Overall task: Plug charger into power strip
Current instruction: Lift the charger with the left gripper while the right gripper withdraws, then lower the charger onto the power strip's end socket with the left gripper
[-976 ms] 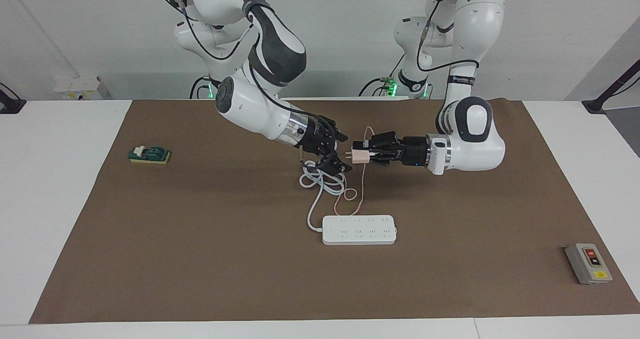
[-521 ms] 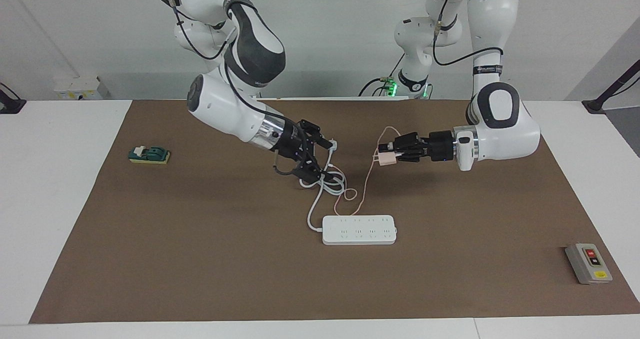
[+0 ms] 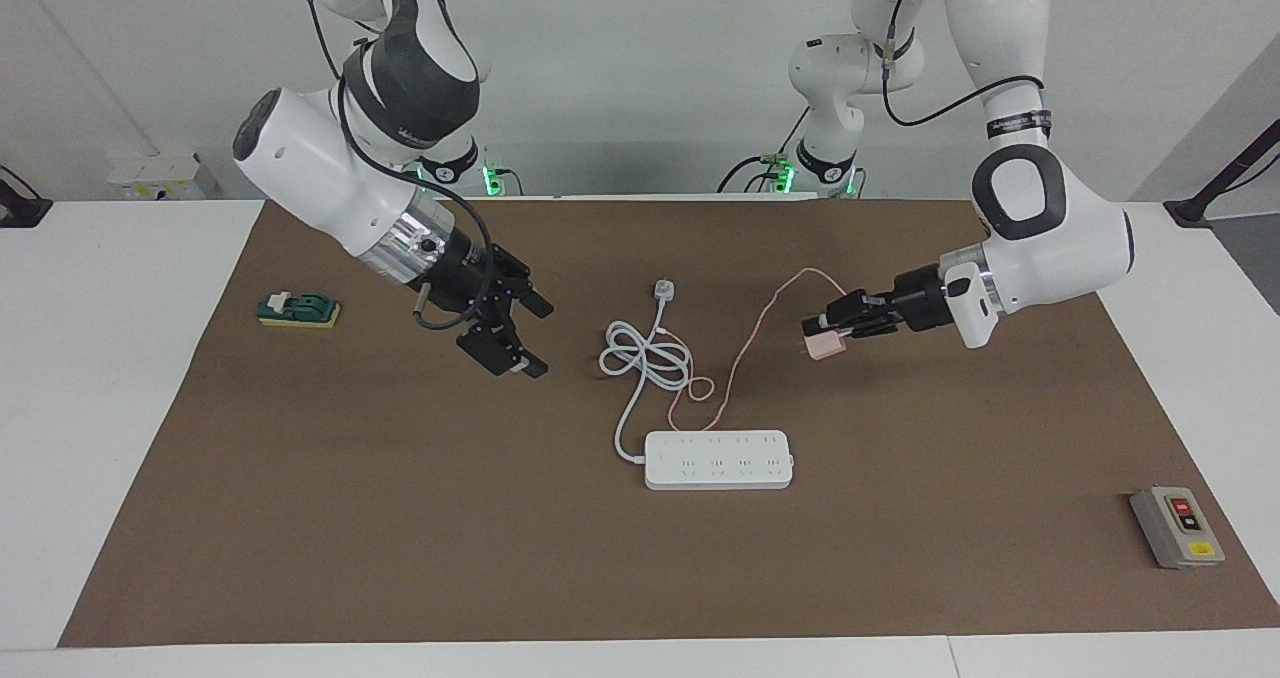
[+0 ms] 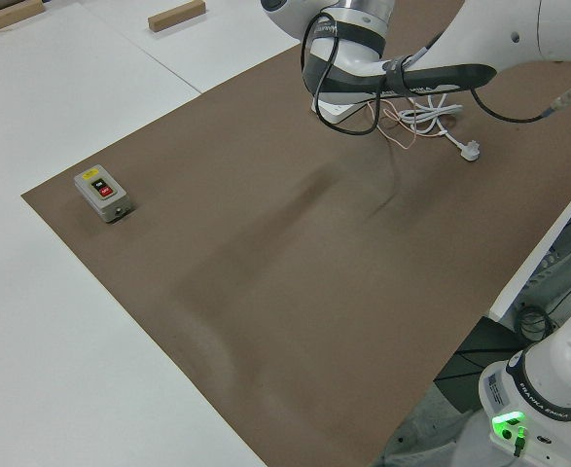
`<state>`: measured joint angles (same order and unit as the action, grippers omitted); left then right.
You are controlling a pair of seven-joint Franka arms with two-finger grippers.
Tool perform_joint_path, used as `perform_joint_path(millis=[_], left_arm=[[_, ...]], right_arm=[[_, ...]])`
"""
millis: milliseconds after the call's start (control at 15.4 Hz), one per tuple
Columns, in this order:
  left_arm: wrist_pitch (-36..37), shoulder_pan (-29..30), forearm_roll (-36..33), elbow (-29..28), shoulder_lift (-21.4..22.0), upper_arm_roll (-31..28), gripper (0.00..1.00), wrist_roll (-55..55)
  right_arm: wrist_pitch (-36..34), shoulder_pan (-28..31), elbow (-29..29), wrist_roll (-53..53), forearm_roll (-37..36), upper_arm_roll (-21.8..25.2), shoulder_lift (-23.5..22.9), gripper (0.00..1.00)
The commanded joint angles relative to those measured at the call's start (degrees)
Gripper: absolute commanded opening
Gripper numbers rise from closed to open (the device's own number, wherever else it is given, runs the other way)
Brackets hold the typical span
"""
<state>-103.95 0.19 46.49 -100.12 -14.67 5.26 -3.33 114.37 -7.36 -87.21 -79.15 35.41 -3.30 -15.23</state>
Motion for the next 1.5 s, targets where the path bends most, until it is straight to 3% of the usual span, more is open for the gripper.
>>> perform_joint_path(millis=[0,130,391,781,976,1432], left_arm=[[-4.2,-1.1,-7.9,1.9,-0.3,0.0,0.0,2.8],[-4.8,-2.2,-12.4,3.2,-0.5,0.1,0.0,-2.0],[-6.2,-4.7,-13.4,5.9,-2.1,-0.2,0.0,-21.3],[-7.7,-6.6,-20.3,8.1,-3.3,-0.1,0.0,-24.9],[-10.9,-7.9,-28.2,10.3,-4.7,0.3,0.0,-34.5],[-11.5,-12.2,-35.1,12.2,-5.8,0.3,0.0,-53.5]], right_arm=[[-5.3,2.4,-0.6,12.3,-5.5,-0.5,2.2,1.0],[-8.2,3.9,-0.9,22.5,-9.5,-0.5,3.1,1.0],[-13.0,6.0,-0.9,44.9,-19.5,-0.4,5.2,1.0],[-18.8,7.8,-1.2,70.7,-29.7,-0.2,9.8,1.0],[-22.1,8.9,-1.4,77.4,-32.6,-0.1,12.1,1.0],[-27.8,9.6,-6.6,83.1,-33.6,2.9,19.7,1.0]])
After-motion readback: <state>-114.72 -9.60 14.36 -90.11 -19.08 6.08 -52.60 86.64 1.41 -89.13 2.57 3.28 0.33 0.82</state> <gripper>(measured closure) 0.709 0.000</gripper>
